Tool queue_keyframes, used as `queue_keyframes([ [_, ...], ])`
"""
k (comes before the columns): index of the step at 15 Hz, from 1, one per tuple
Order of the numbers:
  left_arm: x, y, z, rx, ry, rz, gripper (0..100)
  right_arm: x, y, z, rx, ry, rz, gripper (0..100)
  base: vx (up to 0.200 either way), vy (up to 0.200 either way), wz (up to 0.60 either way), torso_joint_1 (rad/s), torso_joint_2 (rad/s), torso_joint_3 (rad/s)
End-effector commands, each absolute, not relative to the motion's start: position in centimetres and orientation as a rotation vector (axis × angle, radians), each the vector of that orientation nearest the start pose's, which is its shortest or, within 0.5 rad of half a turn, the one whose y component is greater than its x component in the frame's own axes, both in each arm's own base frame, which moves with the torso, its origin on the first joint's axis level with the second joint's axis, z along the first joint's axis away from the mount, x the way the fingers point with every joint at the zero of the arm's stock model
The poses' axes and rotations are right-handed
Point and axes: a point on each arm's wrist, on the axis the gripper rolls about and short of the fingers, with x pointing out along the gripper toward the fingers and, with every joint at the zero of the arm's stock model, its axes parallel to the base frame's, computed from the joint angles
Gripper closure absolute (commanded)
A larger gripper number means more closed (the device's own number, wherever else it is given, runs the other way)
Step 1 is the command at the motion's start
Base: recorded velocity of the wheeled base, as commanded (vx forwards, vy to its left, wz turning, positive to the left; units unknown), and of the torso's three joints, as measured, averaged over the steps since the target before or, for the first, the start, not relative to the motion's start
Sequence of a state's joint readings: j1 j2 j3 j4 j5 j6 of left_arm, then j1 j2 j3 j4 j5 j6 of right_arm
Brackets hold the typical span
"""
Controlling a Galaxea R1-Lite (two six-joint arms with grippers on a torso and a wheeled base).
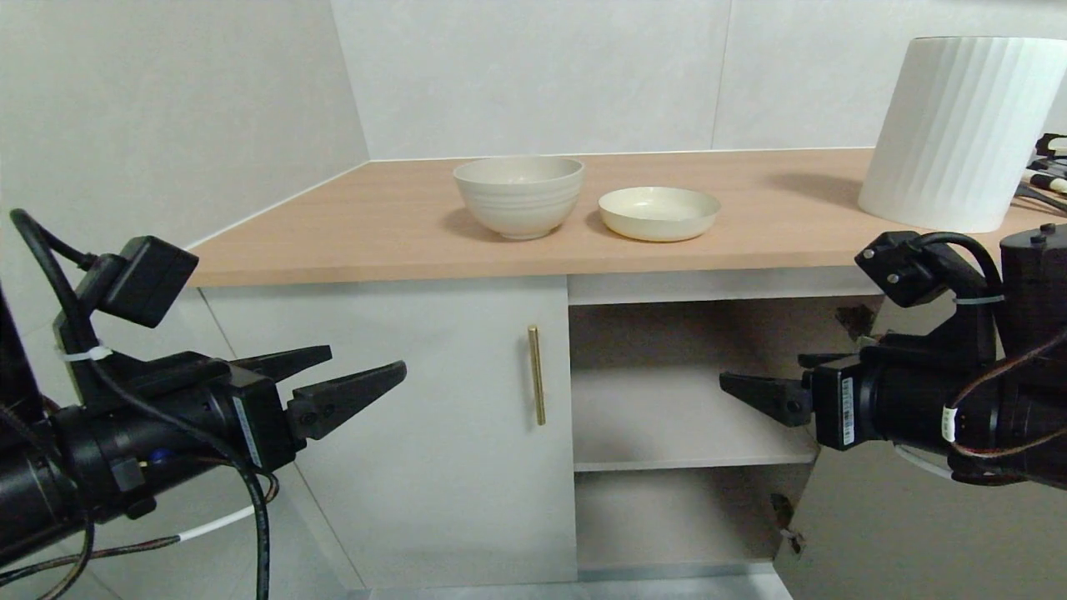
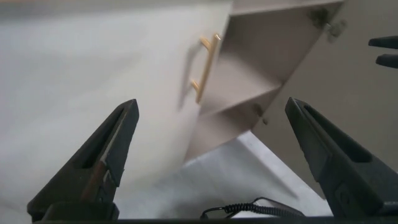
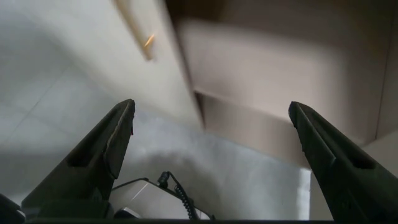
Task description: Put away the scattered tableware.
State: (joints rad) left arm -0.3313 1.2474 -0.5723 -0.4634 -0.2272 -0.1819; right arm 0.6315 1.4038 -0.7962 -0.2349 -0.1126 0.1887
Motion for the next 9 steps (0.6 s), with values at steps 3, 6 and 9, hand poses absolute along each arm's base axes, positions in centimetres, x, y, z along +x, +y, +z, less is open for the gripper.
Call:
queue_keyframes([
  [3, 17.66, -6.61, 21.23, -0.166, 0.266, -0.535, 0, 18.8, 13.54, 21.99, 0.044, 0.401, 0.481, 0, 0.0, 0.0, 0.0, 0.0, 0.0, 0.0],
  [6, 17.63, -6.6, 21.26, -0.166, 0.264, -0.535, 0, 18.77, 13.56, 21.95, 0.041, 0.402, 0.482, 0, 0.0, 0.0, 0.0, 0.0, 0.0, 0.0],
  [9, 17.69, -6.62, 21.21, -0.166, 0.267, -0.535, 0, 18.88, 13.6, 21.89, 0.041, 0.405, 0.481, 0, 0.0, 0.0, 0.0, 0.0, 0.0, 0.0],
])
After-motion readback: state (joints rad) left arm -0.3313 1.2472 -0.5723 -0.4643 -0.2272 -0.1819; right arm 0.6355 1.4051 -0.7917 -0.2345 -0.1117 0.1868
